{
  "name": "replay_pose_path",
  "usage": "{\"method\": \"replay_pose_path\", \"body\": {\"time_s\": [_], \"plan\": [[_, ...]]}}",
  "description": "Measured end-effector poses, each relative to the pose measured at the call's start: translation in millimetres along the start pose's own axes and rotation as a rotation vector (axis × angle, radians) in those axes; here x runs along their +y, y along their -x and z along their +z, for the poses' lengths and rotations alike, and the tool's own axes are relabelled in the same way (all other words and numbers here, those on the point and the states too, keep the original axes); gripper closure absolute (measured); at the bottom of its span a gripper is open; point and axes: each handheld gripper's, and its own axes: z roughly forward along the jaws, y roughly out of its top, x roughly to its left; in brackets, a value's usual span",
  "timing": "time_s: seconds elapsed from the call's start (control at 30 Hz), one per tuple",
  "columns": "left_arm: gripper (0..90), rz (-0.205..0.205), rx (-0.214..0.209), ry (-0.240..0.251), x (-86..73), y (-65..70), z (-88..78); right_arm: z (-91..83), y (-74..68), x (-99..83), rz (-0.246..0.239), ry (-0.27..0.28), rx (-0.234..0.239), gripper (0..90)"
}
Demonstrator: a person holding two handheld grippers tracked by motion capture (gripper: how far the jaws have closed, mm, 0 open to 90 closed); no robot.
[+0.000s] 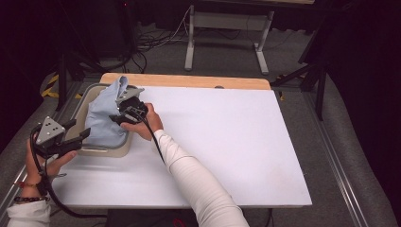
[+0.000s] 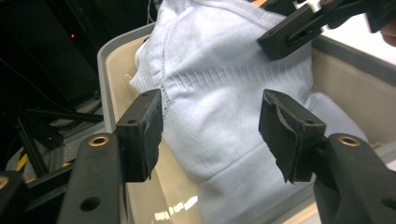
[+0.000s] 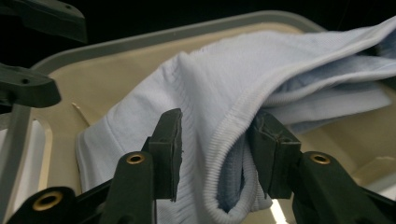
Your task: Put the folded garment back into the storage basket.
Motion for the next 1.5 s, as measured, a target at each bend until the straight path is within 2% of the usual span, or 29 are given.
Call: {"method": "replay_pose_path", "body": {"time_s": [0.1,0.13,0.23,0.27,0.37,0.43,0.5,0.53,0.57,0.63,0.67,0.7,0.77,0.8,0.83,0.93,1.0,1.1,1.13,1.2,1.3,1.33,1.5], "plan": [[41.6,-0.009,-0.023,0.007,0.1,-0.4,1.0,-8.1,-3.1,-0.5,-0.029,0.027,-0.022,55.7],[40.9,-0.018,-0.019,0.011,0.3,-0.6,1.7,-18.7,-6.5,-2.5,-0.042,0.058,-0.029,55.3],[39.5,-0.035,-0.017,0.017,1.7,-1.5,1.9,-28.5,-9.2,-5.4,-0.057,0.086,-0.031,55.3],[37.7,-0.037,-0.019,0.022,2.8,-1.4,1.9,-42.2,-11.2,-9.7,-0.067,0.108,-0.049,54.5],[32.4,-0.036,-0.008,0.034,10.5,1.9,3.7,-62.5,-12.6,-16.4,-0.077,0.146,-0.06,53.9],[31.3,-0.037,-0.018,0.044,14.3,4.7,6.1,-78.0,-13.1,-22.6,-0.079,0.172,-0.063,53.5],[28.9,-0.041,-0.023,0.05,17.8,8.2,9.1,-92.7,-14.7,-28.3,-0.109,0.168,-0.092,52.4],[27.6,-0.041,-0.023,0.05,17.8,8.2,9.1,-92.7,-14.7,-28.3,-0.109,0.168,-0.092,52.4],[27.6,-0.038,-0.028,0.053,19.8,10.0,10.9,-99.9,-14.7,-31.4,-0.115,0.17,-0.102,52.0],[23.8,-0.034,-0.028,0.062,24.8,13.4,14.2,-123.6,-14.2,-41.3,-0.125,0.177,-0.123,50.9],[22.5,-0.034,-0.028,0.062,24.8,13.4,14.2,-123.6,-14.2,-41.3,-0.125,0.177,-0.123,50.9],[22.5,-0.031,-0.037,0.065,27.5,14.6,15.7,-129.2,-14.2,-43.8,-0.125,0.181,-0.127,49.9],[19.0,-0.007,-0.101,0.071,34.2,17.3,19.1,-153.4,-13.2,-54.6,-0.114,0.179,-0.139,42.9],[17.3,-0.007,-0.101,0.071,34.2,17.3,19.1,-153.4,-13.2,-54.6,-0.114,0.179,-0.139,42.9],[17.3,0.013,-0.11,0.065,38.3,19.2,21.1,-159.0,-13.2,-57.0,-0.111,0.178,-0.14,41.9],[13.8,0.024,-0.113,0.076,45.0,20.0,23.3,-188.0,-14.5,-71.7,-0.118,0.201,-0.174,35.7],[13.4,0.019,-0.125,0.079,50.1,18.7,26.9,-196.6,-15.6,-77.4,-0.128,0.199,-0.203,33.0],[15.0,0.039,-0.129,0.072,53.2,19.8,29.8,-208.8,-19.2,-88.4,-0.145,0.198,-0.231,30.2],[15.1,0.056,-0.127,0.069,55.6,21.5,33.0,-212.9,-22.0,-93.2,-0.175,0.192,-0.256,28.9],[14.8,0.057,-0.135,0.065,58.4,21.4,36.3,-218.3,-25.5,-100.0,-0.203,0.186,-0.281,26.6],[14.3,0.056,-0.125,0.051,62.2,20.1,40.4,-224.8,-27.2,-106.8,-0.195,0.187,-0.285,25.6],[14.4,0.052,-0.129,0.048,64.4,18.6,43.0,-234.0,-28.8,-114.0,-0.19,0.194,-0.293,25.4],[14.3,0.042,-0.104,-0.003,75.8,11.9,58.2,-254.5,-28.6,-131.9,-0.181,0.19,-0.331,25.4]]}}
